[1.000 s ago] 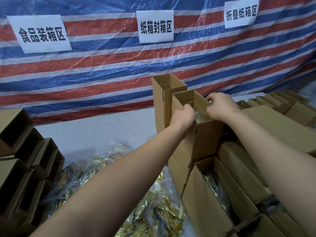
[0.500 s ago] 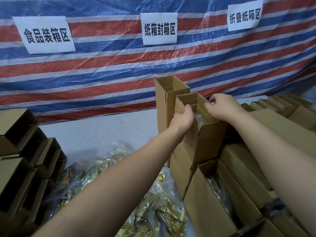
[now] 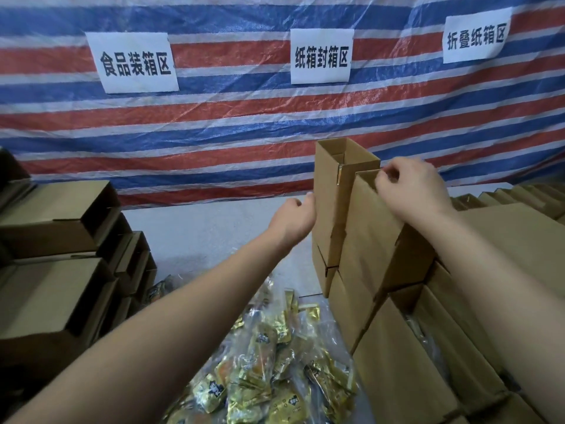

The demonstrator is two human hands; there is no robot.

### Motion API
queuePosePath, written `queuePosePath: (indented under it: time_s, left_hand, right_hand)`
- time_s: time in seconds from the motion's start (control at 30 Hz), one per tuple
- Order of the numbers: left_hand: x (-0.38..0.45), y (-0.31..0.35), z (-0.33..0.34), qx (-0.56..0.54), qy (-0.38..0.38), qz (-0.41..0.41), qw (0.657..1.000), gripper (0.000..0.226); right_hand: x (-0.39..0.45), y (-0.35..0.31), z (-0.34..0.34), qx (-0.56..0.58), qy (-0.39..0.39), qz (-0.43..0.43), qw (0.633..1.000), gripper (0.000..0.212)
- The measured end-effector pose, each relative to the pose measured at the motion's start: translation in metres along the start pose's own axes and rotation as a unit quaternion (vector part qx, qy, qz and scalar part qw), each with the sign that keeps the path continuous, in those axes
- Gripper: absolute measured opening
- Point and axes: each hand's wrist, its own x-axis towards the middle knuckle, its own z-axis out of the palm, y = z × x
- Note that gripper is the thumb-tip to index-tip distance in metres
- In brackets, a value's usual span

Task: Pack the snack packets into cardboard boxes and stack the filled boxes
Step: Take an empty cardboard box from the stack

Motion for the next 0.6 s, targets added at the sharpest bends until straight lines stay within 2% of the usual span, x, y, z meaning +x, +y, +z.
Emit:
queuePosePath:
  time_s: [0.07,0.1,0.2,0.33,0.6]
  left_hand:
    - [-0.012,-0.019,-0.028,0.021,0.021,0.013,0.999,0.034]
    - [-0.020,-0.029,-0.042,0.035,0.031,0.015,0.999,0.032]
    - [-0.044,-0.062,-0.085,0.084,0.061,0.018,0.994,0.037]
    - [-0.079,-0.113,-0.131,0.086,0.066,-0.031,0.994,0.043]
    - [-0.145,-0.195,-0.208,0.074,0.113,-0.073,0.988,0.035]
  right_hand:
    - [-0.013,-0.028,0.013,0.030,-0.014,-0.006,0.999,0.010]
    - [-0.020,-0.042,0.022,0.052,-0.032,-0.010,0.998,0.012]
    - [-0.044,-0.086,0.052,0.118,-0.095,-0.016,0.988,0.016]
    - [-0.085,-0.140,0.091,0.179,-0.173,-0.042,0.968,0.020]
    - [-0.164,-0.219,0.151,0.274,-0.297,-0.036,0.914,0.020]
